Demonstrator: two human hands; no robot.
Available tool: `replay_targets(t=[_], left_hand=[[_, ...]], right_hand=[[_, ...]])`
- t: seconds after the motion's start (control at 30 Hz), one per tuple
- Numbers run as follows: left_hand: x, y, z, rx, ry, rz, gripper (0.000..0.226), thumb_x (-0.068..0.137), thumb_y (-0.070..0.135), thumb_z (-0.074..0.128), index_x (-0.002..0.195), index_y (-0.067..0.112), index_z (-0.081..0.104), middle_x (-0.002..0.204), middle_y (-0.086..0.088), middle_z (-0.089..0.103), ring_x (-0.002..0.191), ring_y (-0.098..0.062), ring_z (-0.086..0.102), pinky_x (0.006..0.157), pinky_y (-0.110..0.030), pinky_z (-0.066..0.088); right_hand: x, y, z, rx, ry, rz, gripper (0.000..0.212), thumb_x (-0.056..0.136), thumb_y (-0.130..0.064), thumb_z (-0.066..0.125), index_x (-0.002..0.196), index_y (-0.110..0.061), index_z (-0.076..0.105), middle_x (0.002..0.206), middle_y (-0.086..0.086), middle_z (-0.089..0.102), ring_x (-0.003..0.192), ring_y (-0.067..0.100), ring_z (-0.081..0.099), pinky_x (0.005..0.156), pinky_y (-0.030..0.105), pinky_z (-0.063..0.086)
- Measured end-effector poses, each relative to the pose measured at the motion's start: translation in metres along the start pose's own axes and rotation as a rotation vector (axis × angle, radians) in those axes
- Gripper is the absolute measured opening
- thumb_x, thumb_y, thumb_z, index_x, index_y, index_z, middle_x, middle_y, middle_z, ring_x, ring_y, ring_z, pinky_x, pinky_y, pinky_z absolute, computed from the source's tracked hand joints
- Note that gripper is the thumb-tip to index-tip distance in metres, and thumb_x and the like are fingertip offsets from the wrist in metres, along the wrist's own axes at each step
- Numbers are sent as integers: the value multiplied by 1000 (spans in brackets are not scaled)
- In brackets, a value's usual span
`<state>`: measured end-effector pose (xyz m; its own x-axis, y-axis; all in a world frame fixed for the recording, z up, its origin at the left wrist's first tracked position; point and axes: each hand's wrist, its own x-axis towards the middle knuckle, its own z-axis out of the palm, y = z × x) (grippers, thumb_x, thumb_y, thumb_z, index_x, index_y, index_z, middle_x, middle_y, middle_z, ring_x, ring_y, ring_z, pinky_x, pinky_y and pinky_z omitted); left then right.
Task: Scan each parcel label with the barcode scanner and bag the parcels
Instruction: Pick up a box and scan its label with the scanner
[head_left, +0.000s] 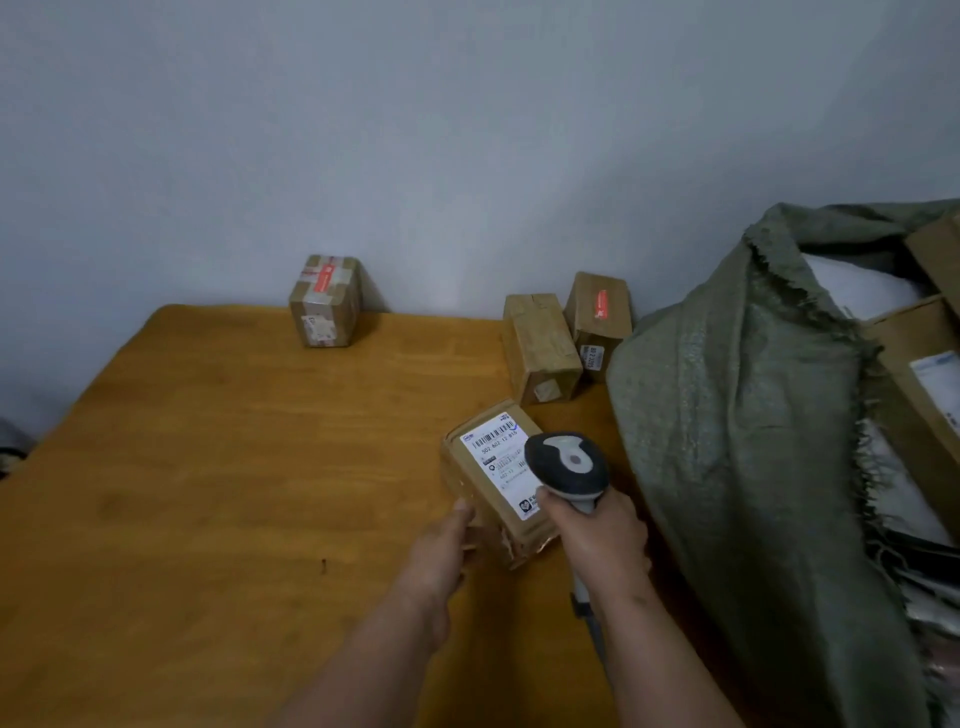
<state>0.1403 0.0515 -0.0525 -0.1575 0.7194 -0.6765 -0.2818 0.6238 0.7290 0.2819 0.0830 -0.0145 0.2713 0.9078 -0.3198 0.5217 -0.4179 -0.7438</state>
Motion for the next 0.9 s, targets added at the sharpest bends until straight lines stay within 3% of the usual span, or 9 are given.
replay_targets(t=[0.1, 0.2, 0.27, 0.37, 0.53, 0.63, 0.77, 0.83, 0.9], left_hand=[[-4, -4, 1, -20, 27, -10, 42, 102, 44, 49, 138, 24, 51, 134, -1, 58, 120, -24, 53, 102, -41, 41], [0, -3, 5, -6, 24, -31, 55, 102, 43, 50, 152, 28, 34, 151, -3, 44, 136, -28, 44, 113, -47, 36], [6, -3, 7, 6, 8, -22, 52, 102, 41, 51, 151, 30, 36, 140, 2, 53, 127, -22, 50, 107, -45, 42], [19, -1, 9, 10, -14, 25, 34, 103, 33, 49, 138, 34, 50, 108, 15, 63, 98, -5, 59, 75, -27, 46], [31, -4, 0, -7, 120, 52, 42, 96, 39, 61, 135, 23, 55, 119, -1, 67, 106, -22, 64, 93, -42, 52], [28, -3, -7, -83, 89, 58, 34, 87, 41, 71, 117, 33, 57, 104, 8, 69, 93, -12, 64, 68, -30, 45], [26, -3, -16, -111, -34, 43, 28, 85, 31, 75, 104, 32, 54, 96, 7, 76, 78, -8, 71, 67, -32, 40], [21, -5, -21, -124, -38, 66, 40, 79, 25, 79, 107, 28, 51, 105, -2, 73, 76, -11, 71, 68, -32, 43], [15, -8, -25, -183, -32, 77, 68, 65, 24, 85, 121, 28, 46, 116, -10, 68, 88, -19, 69, 71, -33, 45]], right_hand=[[12, 7, -3, 94, -82, -23, 39, 80, -36, 80, 111, -19, 63, 118, 3, 66, 114, 24, 61, 99, 49, 51], [23, 10, 4, 207, -178, -9, 46, 82, -26, 80, 124, -18, 63, 118, 3, 69, 107, 18, 67, 90, 38, 55], [26, 11, 9, 261, -211, -9, 40, 83, -24, 79, 121, -22, 64, 113, -1, 72, 101, 14, 69, 80, 30, 54], [23, 14, 18, 300, -248, -4, 24, 84, -25, 79, 103, -34, 66, 100, -14, 74, 96, 5, 67, 73, 24, 49], [16, 16, 24, 415, -276, 13, 24, 85, -26, 78, 105, -36, 67, 97, -17, 76, 94, 2, 68, 72, 22, 49], [11, 17, 29, 480, -261, 49, 24, 86, -25, 78, 105, -35, 68, 101, -12, 76, 97, 9, 69, 82, 30, 53], [0, 22, 29, 523, -240, 28, 26, 83, -25, 80, 106, -32, 70, 99, -10, 78, 89, 6, 73, 74, 27, 55], [-4, 20, 24, 541, -252, 21, 33, 82, -27, 81, 112, -32, 69, 104, -10, 77, 93, 8, 73, 78, 30, 56], [-9, 16, 16, 567, -277, 8, 36, 81, -27, 81, 114, -32, 68, 101, -12, 77, 89, 3, 72, 74, 27, 53]])
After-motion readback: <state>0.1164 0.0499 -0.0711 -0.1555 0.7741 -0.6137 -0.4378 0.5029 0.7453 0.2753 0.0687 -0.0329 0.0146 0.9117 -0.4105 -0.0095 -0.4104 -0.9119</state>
